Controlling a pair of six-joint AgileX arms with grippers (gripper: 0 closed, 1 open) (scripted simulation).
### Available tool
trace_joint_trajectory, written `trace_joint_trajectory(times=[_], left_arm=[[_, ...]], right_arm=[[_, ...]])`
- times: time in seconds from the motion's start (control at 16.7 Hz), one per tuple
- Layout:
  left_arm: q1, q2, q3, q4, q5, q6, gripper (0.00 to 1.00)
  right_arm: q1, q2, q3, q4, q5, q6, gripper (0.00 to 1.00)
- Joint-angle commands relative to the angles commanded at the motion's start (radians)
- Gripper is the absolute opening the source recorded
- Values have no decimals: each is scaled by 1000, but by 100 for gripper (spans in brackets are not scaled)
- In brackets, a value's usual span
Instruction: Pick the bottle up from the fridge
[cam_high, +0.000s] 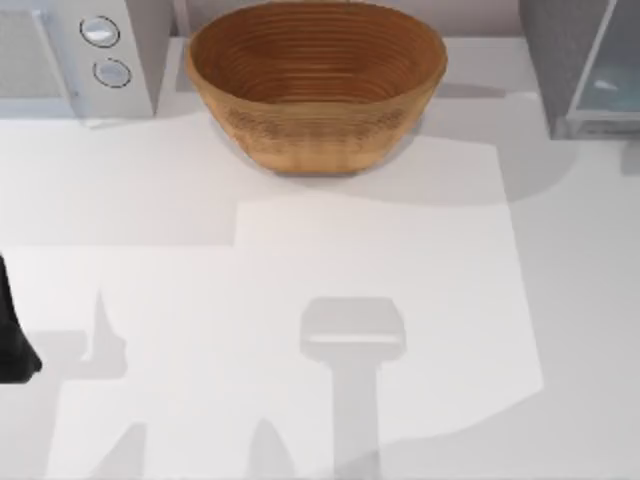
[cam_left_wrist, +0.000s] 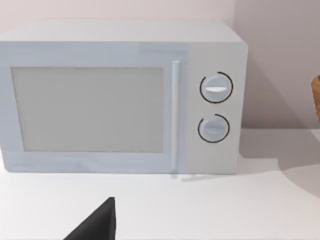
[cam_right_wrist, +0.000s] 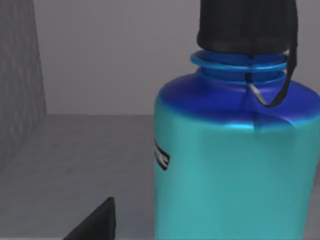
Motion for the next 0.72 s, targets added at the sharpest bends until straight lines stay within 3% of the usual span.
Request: trace_joint_trajectory(times=[0.72], left_arm=[[0,0,0,0,0,0,100]], right_arm=[[33,134,281,-148,35,-1,100]])
